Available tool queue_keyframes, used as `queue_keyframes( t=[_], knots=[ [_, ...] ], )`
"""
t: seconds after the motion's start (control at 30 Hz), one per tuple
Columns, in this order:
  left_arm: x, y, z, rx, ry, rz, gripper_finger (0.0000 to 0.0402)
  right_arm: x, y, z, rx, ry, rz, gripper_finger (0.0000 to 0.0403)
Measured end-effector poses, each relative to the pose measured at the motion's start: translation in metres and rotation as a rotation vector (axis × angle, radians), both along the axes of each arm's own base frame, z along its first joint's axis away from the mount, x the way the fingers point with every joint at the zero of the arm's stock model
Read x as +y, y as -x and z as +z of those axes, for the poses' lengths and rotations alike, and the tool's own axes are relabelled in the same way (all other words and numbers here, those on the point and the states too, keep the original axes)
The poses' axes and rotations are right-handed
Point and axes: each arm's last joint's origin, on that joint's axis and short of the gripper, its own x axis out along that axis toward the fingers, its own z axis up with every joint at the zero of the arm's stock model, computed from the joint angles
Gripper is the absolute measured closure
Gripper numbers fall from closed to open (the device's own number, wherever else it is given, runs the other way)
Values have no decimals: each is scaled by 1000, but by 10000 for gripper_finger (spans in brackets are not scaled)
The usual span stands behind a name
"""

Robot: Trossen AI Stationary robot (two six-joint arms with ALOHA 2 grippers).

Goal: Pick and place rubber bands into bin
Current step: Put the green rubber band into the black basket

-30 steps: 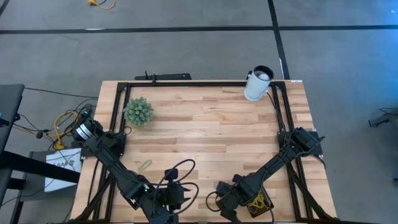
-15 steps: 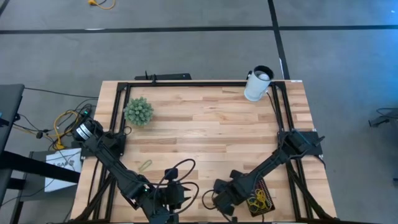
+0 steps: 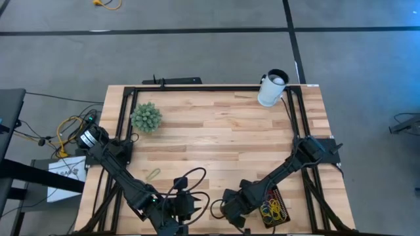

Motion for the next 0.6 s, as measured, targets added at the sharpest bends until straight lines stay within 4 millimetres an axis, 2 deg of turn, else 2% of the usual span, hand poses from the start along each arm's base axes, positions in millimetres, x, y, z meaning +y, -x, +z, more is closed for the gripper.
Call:
queue_keyframes(
  t=[0.17, 0.3, 0.4, 0.5, 0.6],
  knots=[
    [0, 0, 0, 4, -5, -1, 290, 1, 1, 0, -3, 7, 14, 358],
    [1, 1, -1, 15, -12, 3, 290, 0, 1, 0, -16, 24, 67, 392],
    [1, 1, -1, 15, -10, 5, 290, 1, 0, 4, -15, 31, 111, 396],
    [1, 1, -1, 14, -8, 6, 290, 3, -1, 20, -4, 50, 133, 400],
    [1, 1, -1, 14, -6, 8, 290, 8, 4, 50, 12, 104, 158, 400]
  ],
)
